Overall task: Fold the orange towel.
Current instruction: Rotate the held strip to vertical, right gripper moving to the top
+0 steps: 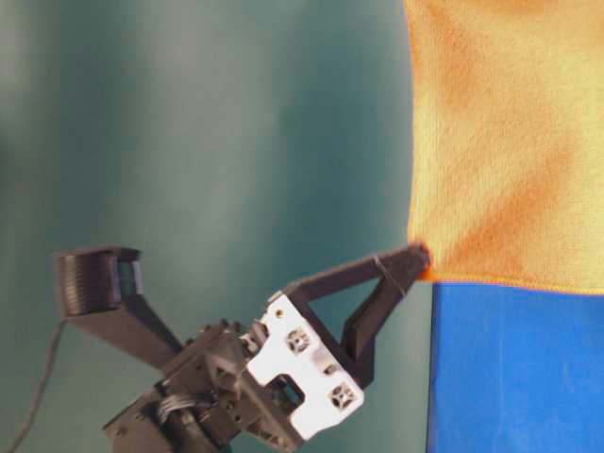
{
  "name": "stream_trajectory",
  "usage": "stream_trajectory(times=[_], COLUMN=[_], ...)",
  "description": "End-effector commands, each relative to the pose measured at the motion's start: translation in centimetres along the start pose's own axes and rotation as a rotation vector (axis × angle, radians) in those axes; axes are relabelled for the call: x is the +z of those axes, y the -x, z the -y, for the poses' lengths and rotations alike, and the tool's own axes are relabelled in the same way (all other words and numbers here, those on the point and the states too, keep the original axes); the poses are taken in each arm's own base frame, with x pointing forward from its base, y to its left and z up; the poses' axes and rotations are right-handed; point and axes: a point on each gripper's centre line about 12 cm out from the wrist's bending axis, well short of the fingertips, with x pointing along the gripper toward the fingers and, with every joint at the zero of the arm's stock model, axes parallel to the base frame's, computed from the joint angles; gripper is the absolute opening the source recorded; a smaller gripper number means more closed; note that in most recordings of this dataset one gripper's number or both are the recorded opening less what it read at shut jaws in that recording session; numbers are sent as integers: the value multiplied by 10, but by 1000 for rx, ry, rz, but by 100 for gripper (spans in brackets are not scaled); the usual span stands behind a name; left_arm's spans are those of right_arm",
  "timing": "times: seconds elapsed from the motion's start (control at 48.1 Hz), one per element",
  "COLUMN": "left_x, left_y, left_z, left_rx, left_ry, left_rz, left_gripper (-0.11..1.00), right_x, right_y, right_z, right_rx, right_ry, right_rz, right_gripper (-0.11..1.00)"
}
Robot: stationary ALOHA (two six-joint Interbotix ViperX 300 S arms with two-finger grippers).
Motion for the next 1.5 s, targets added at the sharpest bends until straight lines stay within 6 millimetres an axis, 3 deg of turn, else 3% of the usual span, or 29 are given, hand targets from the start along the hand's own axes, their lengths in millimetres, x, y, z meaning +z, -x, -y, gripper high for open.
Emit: stream_trajectory(times=[0.0, 0.125, 0.27, 0.562, 0.79, 1.144, 1.477], left_x=[19, 30, 43, 73, 83, 84, 110], left_y=[9, 7, 3, -9, -17, -22, -48], left_z=[17, 44, 63, 77, 84, 85, 91], left_rx=[-29, -74, -105, -120, -119, -118, -98], left_ry=[-28, -70, -100, -128, -191, -204, -274], left_rz=[92, 174, 239, 325, 347, 365, 455], left_gripper=[2, 2, 2, 2, 2, 2, 2], right_x=[14, 26, 54, 120, 157, 156, 131], right_y=[-5, -17, -33, -74, -98, -97, -61], right_z=[6, 20, 35, 49, 48, 50, 56], right_rx=[-27, -73, -105, -130, -133, -145, -174], right_ry=[-12, -15, -8, 56, 89, 88, 61], right_rz=[25, 43, 94, 159, 179, 165, 167], right_gripper=[3, 3, 3, 3, 3, 3, 3])
